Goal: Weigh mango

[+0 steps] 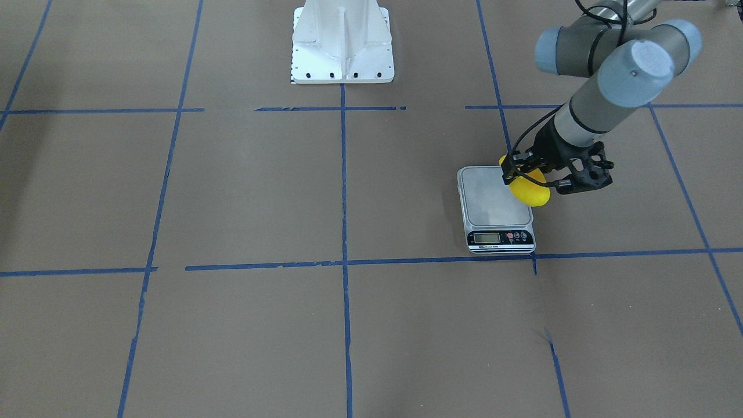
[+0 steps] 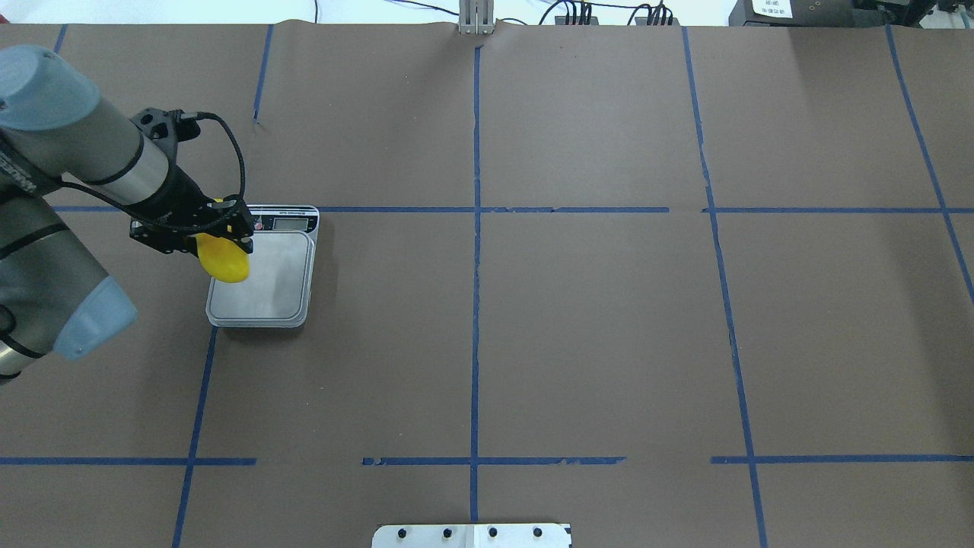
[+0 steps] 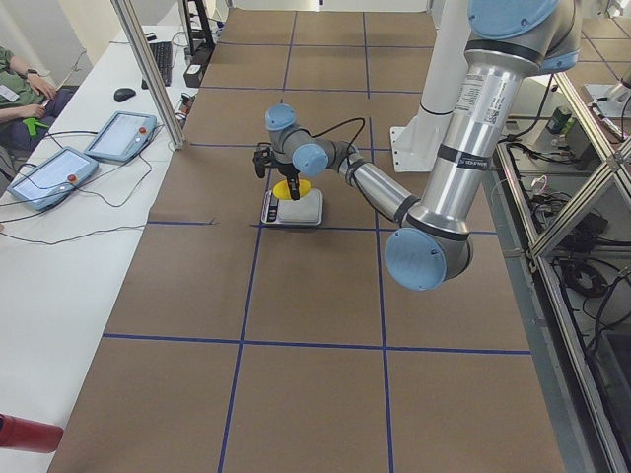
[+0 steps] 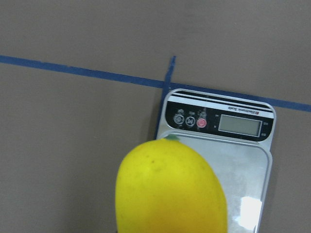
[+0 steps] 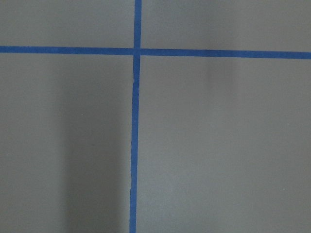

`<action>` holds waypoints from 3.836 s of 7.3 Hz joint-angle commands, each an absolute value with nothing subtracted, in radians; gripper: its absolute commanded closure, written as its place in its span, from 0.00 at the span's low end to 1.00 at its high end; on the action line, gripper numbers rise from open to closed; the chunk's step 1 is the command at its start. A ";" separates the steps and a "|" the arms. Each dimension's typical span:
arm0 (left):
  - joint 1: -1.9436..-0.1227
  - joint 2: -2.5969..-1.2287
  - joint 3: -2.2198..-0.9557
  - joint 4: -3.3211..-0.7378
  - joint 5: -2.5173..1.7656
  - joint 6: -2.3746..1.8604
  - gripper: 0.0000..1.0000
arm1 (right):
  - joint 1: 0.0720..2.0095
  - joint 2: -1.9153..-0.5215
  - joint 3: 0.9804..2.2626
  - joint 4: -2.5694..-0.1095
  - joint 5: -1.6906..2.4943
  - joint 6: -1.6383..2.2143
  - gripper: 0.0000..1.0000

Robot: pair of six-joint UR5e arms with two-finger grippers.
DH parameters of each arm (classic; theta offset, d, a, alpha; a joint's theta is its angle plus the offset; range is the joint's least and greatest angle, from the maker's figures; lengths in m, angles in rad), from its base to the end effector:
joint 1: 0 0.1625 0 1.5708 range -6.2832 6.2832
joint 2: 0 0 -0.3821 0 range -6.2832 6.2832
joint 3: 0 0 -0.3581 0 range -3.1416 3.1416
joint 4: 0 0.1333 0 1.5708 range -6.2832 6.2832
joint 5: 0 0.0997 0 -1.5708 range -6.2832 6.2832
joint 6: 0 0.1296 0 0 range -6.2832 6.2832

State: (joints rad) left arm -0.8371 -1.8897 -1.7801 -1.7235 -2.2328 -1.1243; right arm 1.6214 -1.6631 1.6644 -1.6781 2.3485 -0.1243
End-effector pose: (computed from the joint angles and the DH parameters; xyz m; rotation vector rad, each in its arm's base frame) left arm 0.3425 -0.4599 0.3615 -0.1168 0.9044 -0.1379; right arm 0.0632 -0.4096 0.6449 -0.0324 -0.7827 -0.0287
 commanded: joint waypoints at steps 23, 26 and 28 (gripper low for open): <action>-1.621 -1.511 -1.649 -1.616 -2.353 0.098 0.00 | 1.621 -1.664 1.664 -1.678 2.349 -0.124 0.00; -1.618 -1.513 -1.644 -1.615 -2.350 0.092 0.00 | 1.621 -1.663 1.664 -1.678 2.349 -0.124 0.00; -1.618 -1.513 -1.637 -1.609 -2.349 0.092 0.00 | 1.621 -1.664 1.664 -1.678 2.349 -0.124 0.00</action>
